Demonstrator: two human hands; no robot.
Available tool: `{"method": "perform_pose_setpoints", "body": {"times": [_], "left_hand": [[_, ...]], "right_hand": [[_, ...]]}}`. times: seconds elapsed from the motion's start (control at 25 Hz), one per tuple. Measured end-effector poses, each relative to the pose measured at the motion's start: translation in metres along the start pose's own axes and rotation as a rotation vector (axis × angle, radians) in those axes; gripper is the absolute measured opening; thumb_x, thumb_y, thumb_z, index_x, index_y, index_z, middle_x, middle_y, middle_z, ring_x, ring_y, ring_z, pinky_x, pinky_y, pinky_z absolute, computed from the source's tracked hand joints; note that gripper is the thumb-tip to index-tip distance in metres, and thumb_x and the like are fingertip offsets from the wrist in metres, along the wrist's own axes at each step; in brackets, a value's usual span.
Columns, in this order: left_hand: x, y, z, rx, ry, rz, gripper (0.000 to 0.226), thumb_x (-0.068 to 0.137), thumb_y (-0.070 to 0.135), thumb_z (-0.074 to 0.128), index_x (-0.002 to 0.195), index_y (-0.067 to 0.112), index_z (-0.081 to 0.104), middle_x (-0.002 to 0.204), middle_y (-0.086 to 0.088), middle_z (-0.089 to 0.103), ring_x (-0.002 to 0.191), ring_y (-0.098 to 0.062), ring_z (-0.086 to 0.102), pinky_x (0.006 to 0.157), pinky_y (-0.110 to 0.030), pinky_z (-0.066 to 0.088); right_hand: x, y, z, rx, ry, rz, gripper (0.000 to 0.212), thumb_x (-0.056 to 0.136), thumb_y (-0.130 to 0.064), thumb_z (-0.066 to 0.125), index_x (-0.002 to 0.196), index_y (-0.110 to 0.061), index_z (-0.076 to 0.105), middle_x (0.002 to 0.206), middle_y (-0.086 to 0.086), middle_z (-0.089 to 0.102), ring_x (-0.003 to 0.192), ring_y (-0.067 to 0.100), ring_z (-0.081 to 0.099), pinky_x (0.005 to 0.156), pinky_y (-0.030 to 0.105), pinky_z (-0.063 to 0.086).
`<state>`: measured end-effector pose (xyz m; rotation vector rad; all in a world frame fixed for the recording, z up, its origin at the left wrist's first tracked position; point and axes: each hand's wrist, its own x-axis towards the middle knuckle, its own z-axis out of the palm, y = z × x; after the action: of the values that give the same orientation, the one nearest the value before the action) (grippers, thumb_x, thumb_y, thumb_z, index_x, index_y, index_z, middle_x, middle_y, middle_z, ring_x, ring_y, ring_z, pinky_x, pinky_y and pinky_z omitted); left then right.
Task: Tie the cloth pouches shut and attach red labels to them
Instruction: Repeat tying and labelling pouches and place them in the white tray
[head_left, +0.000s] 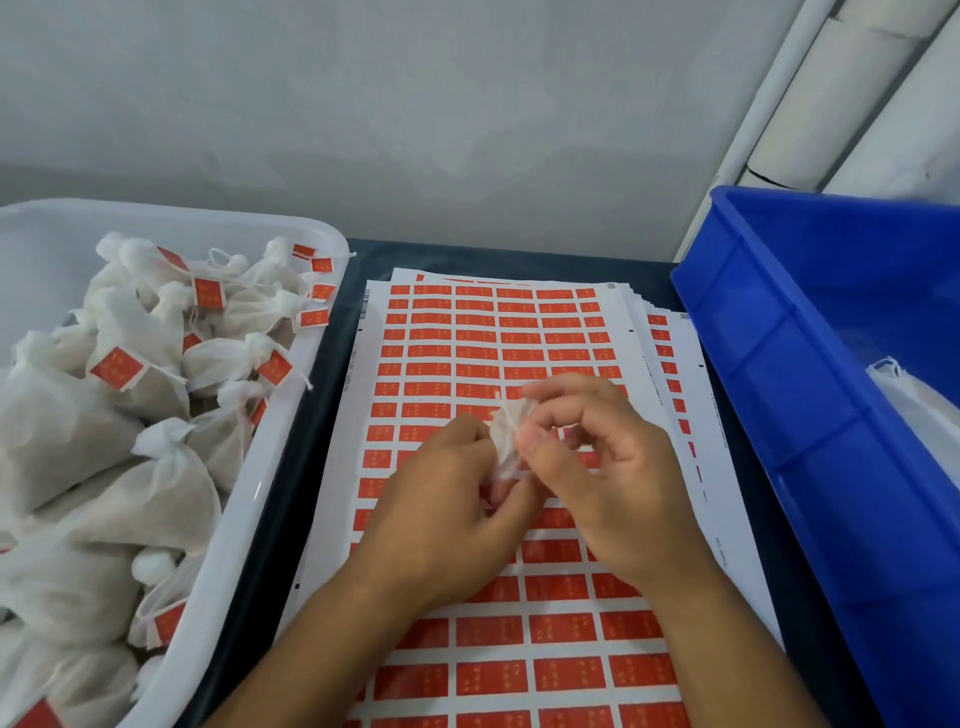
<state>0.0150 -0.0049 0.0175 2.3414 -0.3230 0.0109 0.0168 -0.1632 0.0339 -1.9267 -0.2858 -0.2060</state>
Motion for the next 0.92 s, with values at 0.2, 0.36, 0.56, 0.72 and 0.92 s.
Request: {"method": "perform_pose_setpoints", "body": {"times": [0.2, 0.36, 0.56, 0.72, 0.92], "left_hand": [[-0.001, 0.001, 0.002, 0.003, -0.046, 0.177, 0.048, 0.102, 0.053, 0.025, 0.098, 0.036, 0.070, 0.093, 0.021, 0.066, 0.092, -0.001, 0.062, 0.072, -0.021, 0.053], [-0.001, 0.004, 0.000, -0.162, -0.049, 0.243, 0.038, 0.104, 0.035, 0.030, 0.102, 0.036, 0.068, 0.094, 0.019, 0.069, 0.091, -0.006, 0.067, 0.075, -0.027, 0.055], [-0.001, 0.006, 0.000, -0.227, 0.090, 0.059, 0.047, 0.099, 0.050, 0.029, 0.072, 0.033, 0.064, 0.083, 0.015, 0.063, 0.087, -0.008, 0.063, 0.068, -0.020, 0.051], [0.003, 0.006, -0.005, -0.371, 0.108, -0.071, 0.042, 0.095, 0.043, 0.040, 0.066, 0.028, 0.066, 0.078, 0.009, 0.065, 0.083, -0.009, 0.063, 0.068, -0.015, 0.049], [0.004, 0.010, -0.014, -0.490, 0.083, -0.273, 0.043, 0.102, 0.038, 0.049, 0.067, 0.031, 0.074, 0.077, 0.010, 0.072, 0.080, -0.005, 0.069, 0.073, -0.022, 0.049]], "right_hand": [[0.000, 0.006, -0.002, -0.067, -0.093, 0.020, 0.014, 0.089, -0.052, 0.067, 0.093, -0.042, 0.075, 0.143, -0.038, 0.048, 0.141, -0.005, 0.039, 0.109, 0.027, 0.035], [0.002, 0.007, -0.005, 0.091, -0.215, 0.066, 0.023, 0.092, -0.052, 0.062, 0.103, -0.039, 0.075, 0.125, -0.026, 0.066, 0.125, 0.003, 0.059, 0.100, 0.033, 0.054], [0.003, 0.010, -0.008, 0.096, -0.153, 0.074, 0.018, 0.096, -0.044, 0.062, 0.113, -0.044, 0.067, 0.111, -0.022, 0.070, 0.111, 0.004, 0.066, 0.088, 0.021, 0.059], [0.002, 0.011, -0.007, 0.068, -0.158, 0.038, 0.014, 0.096, -0.039, 0.064, 0.108, -0.044, 0.066, 0.107, -0.021, 0.070, 0.108, 0.009, 0.067, 0.087, 0.026, 0.061], [0.002, 0.013, -0.006, -0.003, -0.173, -0.041, 0.010, 0.095, -0.030, 0.068, 0.105, -0.034, 0.069, 0.105, -0.017, 0.066, 0.107, 0.015, 0.066, 0.086, 0.028, 0.060]]}}
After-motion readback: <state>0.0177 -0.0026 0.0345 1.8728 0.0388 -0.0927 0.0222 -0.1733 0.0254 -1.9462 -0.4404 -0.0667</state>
